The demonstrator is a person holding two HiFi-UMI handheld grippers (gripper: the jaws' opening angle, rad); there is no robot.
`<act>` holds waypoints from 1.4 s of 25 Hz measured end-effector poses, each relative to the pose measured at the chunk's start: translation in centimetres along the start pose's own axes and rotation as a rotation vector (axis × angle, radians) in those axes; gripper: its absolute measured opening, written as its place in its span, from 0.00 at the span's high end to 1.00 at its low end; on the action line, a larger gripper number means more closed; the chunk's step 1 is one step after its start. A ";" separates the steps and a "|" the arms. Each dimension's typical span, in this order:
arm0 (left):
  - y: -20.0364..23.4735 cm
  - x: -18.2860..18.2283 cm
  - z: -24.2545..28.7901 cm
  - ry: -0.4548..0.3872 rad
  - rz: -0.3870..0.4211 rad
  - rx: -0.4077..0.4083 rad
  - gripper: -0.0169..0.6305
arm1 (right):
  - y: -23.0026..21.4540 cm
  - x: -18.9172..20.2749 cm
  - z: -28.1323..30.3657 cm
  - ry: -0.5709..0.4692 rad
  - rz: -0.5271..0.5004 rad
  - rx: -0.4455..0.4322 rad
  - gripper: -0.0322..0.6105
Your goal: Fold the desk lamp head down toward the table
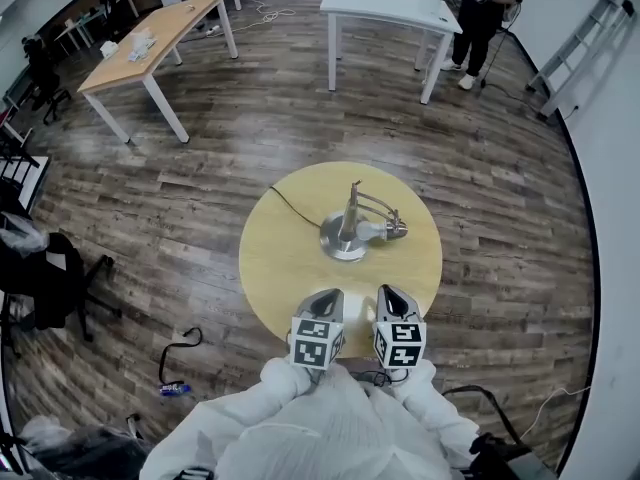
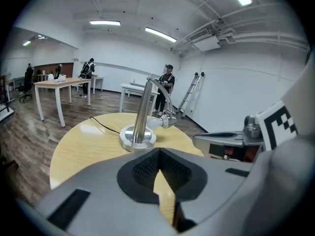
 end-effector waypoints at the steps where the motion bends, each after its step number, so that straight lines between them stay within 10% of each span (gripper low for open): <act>1: -0.7 0.5 -0.5 -0.007 -0.010 0.003 0.97 | 0.1 0.4 -0.8 -0.004 -0.004 -0.004 0.94; 20: -11.3 7.8 -12.6 -0.059 -0.055 -0.081 0.97 | 1.3 7.3 -15.1 -0.043 0.018 -0.068 0.94; 35: -9.1 6.0 -16.0 -0.141 -0.003 -0.093 0.97 | 7.0 5.6 -17.1 -0.115 -0.037 -0.040 0.94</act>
Point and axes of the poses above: the fingertips, and each gripper's own axes: z forward along the fingers, y to its left, x out of its underside, the point moved 4 cm from there along -z, backward along the fingers, and after that the axes turned 6 degrees about z, right-handed, at the moved point
